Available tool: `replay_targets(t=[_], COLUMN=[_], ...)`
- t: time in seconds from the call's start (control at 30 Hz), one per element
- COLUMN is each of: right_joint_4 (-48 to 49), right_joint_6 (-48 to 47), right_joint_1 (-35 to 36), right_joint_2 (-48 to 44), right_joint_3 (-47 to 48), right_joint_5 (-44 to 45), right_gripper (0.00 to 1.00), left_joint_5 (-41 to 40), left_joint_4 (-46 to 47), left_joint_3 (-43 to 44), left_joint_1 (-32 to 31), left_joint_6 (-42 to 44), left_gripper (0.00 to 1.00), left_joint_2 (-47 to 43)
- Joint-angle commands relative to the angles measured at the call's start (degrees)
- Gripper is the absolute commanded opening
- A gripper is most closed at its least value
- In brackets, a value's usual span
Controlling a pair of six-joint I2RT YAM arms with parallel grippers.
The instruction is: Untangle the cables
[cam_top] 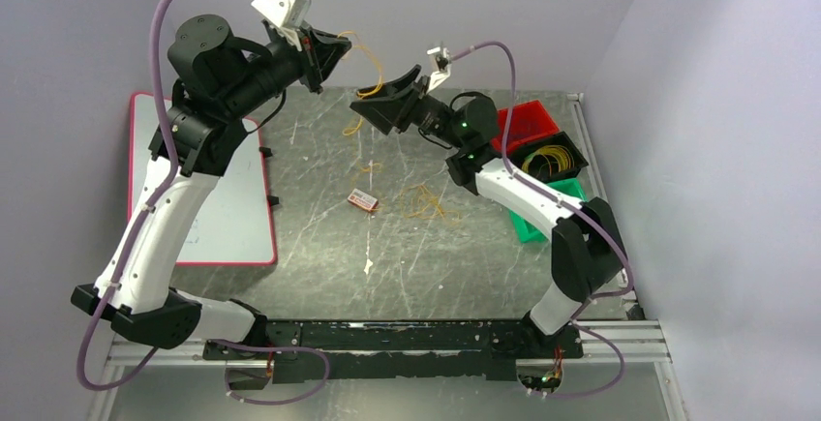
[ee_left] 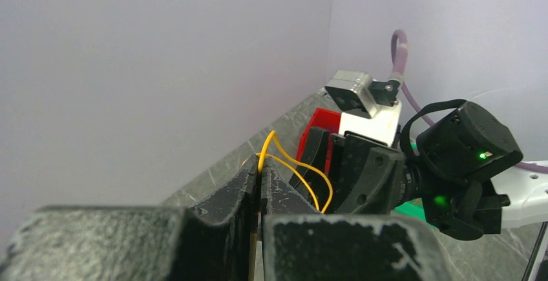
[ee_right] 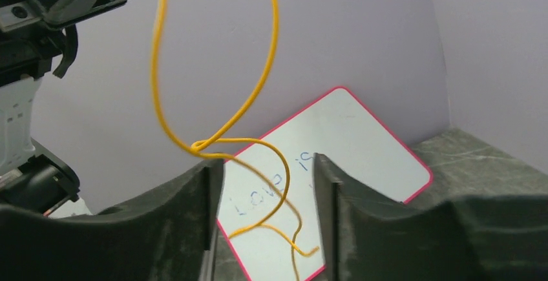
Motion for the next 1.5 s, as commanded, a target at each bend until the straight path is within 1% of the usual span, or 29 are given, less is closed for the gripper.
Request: replay_targets(t=[0.0,0.03,0.13,0.27,0.33,0.4,0.5,0.57,0.67,0.7,0.77,0.83,0.9,1.0,1.1,1.17,1.3,1.47], right_joint_4=[3.3,3.51,3.39,0.37,-2.17,-5.22,-13.93,-20.87,-32.99,-36.03,-39.77,-42.95,-46.96,-52.23,-53.16,-50.9,-41.33,-34.7], right_joint_6=[1.84,2.06,2.06,-0.53,-2.19,-3.67,-6.35,-8.66,-11.6,-11.88,-11.81,-11.65,-13.22,-17.07,-20.68,-21.73,-24.27,-27.61], right_joint_1=[0.42,0.44,0.46,0.38,0.35,-0.07,-1.13,-1.84,-3.45,-4.42,-6.39,-11.61,-14.65,-17.93,-20.51,-22.64,-26.08,-29.59], right_joint_2=[2.29,2.54,2.43,-0.23,-2.37,-5.38,-9.57,-11.89,-13.66,-14.12,-15.7,-17.33,-18.69,-20.84,-22.77,-24.13,-25.83,-24.5], right_joint_3=[2.79,3.0,2.47,0.23,-1.22,-2.52,-2.68,-1.57,2.08,3.03,3.05,2.54,2.44,1.98,0.19,-2.21,-9.16,-12.74], right_joint_5=[-0.73,-0.85,-0.45,2.51,4.77,7.7,12.44,16.09,21.03,22.06,23.3,23.5,24.64,28.63,33.54,36.59,42.08,46.87], right_gripper=[0.46,0.39,0.22,0.0,0.0,0.0,0.0,0.0,0.0,0.0,0.0,0.0,0.0,0.0,0.0,0.0,0.0,0.0], left_joint_5=[1.4,1.25,0.73,-0.39,-1.15,-1.69,-1.99,-1.83,-0.14,0.54,1.52,1.35,0.6,-0.75,-0.68,-0.46,-1.55,-0.44], left_joint_4=[1.42,1.43,1.4,1.33,1.32,1.53,2.1,2.82,4.88,5.56,6.51,7.18,7.54,7.49,8.2,9.29,10.46,10.56], left_joint_3=[1.43,1.37,1.1,0.22,-0.58,-2.24,-5.71,-9.51,-16.38,-18.5,-21.93,-24.58,-26.59,-28.19,-28.86,-29.48,-29.14,-26.99], left_joint_1=[-0.1,-0.1,-0.1,-0.03,-0.07,-0.09,-0.1,-0.05,-0.05,-0.07,-0.09,-0.08,-0.08,-0.1,-0.1,-0.09,0.06,0.51], left_joint_6=[-0.91,-0.89,-0.76,-0.47,-0.28,-0.27,-0.48,-1.37,-4.01,-4.79,-6.28,-7.06,-7.0,-5.71,-4.4,-3.92,-4.07,-3.52], left_gripper=[0.07,0.07,0.07,0.07,0.08,0.16,0.26,0.38,0.65,0.7,0.77,0.82,0.84,0.85,0.85,0.85,0.86,0.87], left_joint_2=[-0.09,-0.15,-0.4,-0.91,-1.33,-2.09,-3.69,-5.08,-7.39,-8.11,-9.24,-10.2,-10.32,-9.26,-7.23,-5.65,-0.82,6.16])
